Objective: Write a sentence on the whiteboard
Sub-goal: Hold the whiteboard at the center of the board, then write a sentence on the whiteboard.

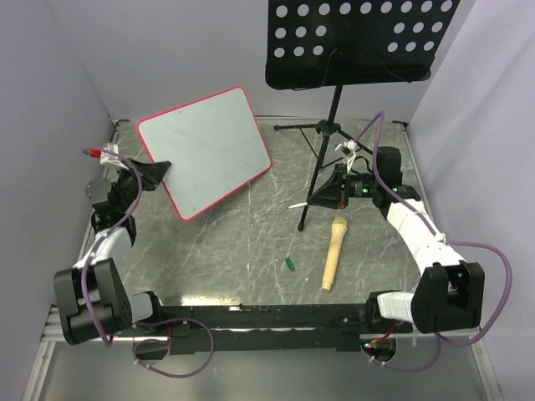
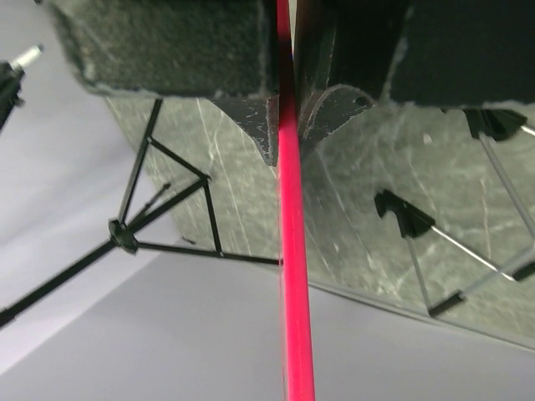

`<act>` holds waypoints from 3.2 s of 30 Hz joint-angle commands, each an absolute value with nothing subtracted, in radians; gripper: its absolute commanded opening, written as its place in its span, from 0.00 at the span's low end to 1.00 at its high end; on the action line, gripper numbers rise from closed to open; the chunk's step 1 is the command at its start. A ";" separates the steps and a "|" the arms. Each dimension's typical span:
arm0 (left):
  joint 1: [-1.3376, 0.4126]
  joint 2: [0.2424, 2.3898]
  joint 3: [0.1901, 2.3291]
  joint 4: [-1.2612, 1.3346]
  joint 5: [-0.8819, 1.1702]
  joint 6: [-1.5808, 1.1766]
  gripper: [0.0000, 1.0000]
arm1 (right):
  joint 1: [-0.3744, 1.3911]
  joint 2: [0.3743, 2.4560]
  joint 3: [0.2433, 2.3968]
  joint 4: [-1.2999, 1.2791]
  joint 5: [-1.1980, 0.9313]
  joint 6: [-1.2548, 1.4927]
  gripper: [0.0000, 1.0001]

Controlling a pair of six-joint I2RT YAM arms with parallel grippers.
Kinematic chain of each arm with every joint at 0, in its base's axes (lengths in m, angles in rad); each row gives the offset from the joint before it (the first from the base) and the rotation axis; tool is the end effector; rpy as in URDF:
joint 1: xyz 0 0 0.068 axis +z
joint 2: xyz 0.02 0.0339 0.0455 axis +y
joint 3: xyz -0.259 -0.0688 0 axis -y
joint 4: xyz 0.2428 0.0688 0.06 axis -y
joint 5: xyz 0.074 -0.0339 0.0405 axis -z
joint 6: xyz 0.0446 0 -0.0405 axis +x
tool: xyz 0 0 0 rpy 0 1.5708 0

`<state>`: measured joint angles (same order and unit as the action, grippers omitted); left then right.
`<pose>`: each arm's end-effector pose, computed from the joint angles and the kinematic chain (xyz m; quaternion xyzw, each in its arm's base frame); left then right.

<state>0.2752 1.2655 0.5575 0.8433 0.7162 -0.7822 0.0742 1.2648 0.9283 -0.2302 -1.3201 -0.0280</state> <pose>0.2700 0.0458 0.2627 -0.0827 0.6650 -0.4001 0.6251 0.2588 0.0626 0.2913 -0.3301 0.6765 0.5461 0.3676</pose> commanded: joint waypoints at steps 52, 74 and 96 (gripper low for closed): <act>0.259 0.979 0.525 0.248 0.936 -0.291 0.01 | 0.581 1.385 1.322 -0.244 -0.827 -0.445 0.00; 0.253 1.008 0.532 0.195 0.917 -0.222 0.01 | 0.716 1.732 1.669 -0.106 -0.821 -0.276 0.00; 0.255 1.045 0.538 0.206 0.931 -0.255 0.01 | 0.770 1.902 1.821 -0.038 -0.756 -0.181 0.00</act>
